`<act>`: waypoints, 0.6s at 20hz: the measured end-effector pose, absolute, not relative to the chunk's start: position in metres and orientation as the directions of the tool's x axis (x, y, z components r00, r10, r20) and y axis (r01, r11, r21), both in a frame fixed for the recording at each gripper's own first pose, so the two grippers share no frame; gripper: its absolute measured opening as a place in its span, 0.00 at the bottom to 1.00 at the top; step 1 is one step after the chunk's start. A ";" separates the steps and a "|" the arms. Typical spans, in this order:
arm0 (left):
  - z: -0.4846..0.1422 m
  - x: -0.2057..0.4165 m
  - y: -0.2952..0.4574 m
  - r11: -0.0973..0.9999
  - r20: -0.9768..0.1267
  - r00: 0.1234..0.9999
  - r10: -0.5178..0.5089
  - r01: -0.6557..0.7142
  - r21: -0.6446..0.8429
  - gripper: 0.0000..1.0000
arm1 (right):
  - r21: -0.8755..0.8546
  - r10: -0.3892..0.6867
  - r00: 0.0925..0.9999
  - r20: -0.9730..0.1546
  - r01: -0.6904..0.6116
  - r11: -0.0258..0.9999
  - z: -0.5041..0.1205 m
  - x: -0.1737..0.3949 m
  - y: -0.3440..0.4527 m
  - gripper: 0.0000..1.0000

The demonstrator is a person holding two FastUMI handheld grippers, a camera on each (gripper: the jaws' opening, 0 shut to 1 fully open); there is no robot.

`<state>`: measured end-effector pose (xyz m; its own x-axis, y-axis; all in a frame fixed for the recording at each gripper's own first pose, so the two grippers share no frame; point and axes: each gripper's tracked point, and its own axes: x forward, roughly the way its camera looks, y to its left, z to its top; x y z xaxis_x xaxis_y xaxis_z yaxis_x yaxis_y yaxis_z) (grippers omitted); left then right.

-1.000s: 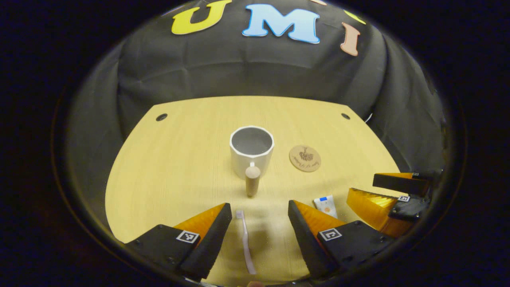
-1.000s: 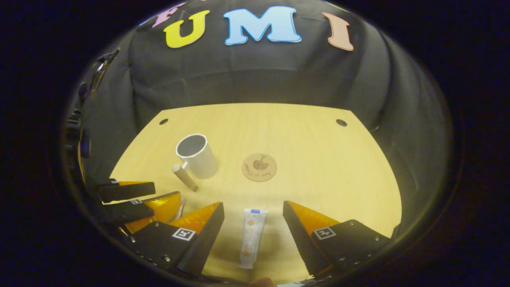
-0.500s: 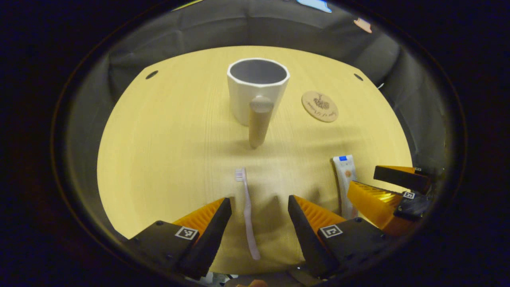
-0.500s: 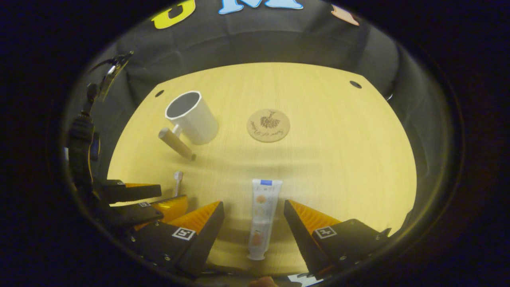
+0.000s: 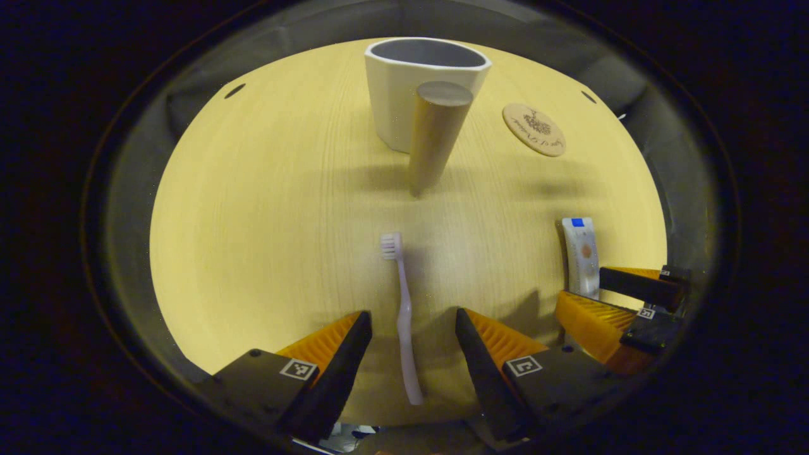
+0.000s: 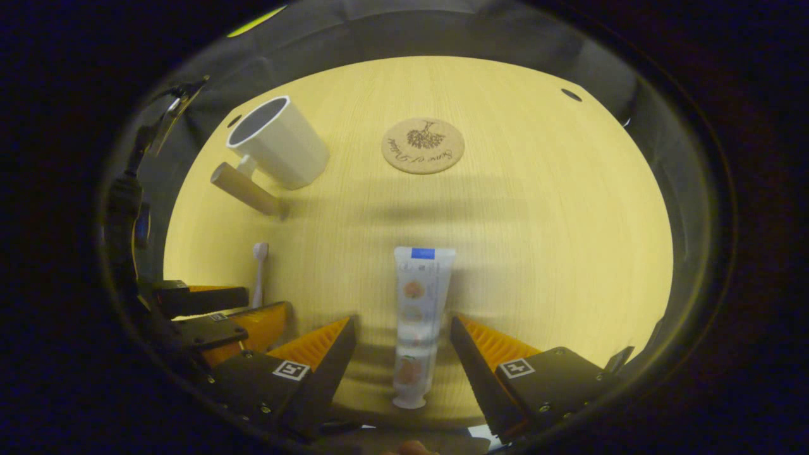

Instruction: Put the toothbrush and toothpaste on the desktop into the cup, then pick up the cup and place it on the coaster on the desktop.

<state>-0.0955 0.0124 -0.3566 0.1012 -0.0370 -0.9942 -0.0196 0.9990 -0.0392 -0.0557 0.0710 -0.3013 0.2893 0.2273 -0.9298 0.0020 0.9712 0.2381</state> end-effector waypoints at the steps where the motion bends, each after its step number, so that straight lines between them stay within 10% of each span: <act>1: -0.357 -0.097 0.015 0.999 -0.995 0.099 -0.025 -0.019 -0.027 0.93 | 0.238 0.227 0.281 -0.932 0.004 0.971 -0.303 -0.057 0.071 0.93; 12: -0.361 -0.110 0.023 0.997 -0.998 0.057 0.007 -0.075 0.003 0.45 | 0.248 0.240 0.241 -0.940 0.001 0.969 -0.310 -0.064 0.075 0.84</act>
